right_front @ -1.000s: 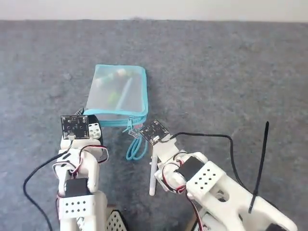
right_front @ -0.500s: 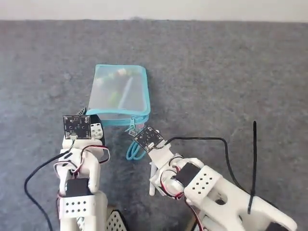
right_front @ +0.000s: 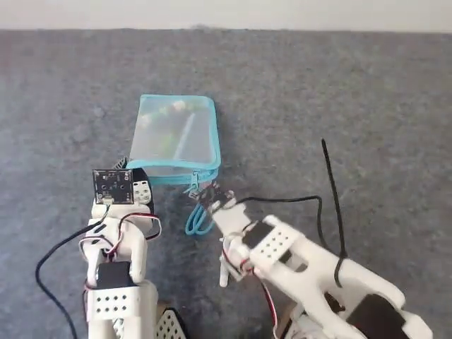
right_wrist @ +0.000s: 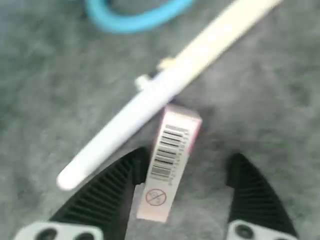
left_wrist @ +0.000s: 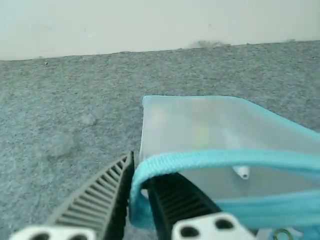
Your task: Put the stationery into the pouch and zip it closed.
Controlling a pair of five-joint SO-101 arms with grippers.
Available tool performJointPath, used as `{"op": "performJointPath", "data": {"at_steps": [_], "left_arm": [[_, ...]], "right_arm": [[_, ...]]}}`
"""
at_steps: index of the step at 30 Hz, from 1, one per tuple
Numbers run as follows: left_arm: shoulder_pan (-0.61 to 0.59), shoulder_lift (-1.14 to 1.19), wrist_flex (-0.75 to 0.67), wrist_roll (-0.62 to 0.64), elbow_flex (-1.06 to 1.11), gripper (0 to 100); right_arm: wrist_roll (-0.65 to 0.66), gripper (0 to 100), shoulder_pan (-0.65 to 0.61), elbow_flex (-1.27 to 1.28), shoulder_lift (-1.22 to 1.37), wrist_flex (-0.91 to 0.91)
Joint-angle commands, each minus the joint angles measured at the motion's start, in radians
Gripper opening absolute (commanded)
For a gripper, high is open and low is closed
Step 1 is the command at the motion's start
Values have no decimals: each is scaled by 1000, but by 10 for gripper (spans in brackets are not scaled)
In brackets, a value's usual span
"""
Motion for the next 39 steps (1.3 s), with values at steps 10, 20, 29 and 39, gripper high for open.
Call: {"op": "performJointPath", "data": {"at_steps": [10, 20, 29, 39], "left_arm": [[8, -12, -34, -12, -36, 13], [8, -12, -3, -14, -38, 13], [8, -12, -5, -14, -38, 13], [8, -12, -5, -14, -38, 13]], "right_arm": [[80, 94, 456, -278, 28, 74], [109, 124, 519, -454, 150, 127], [110, 314, 483, -456, 119, 225], [-55, 240, 133, -466, 59, 220]]}}
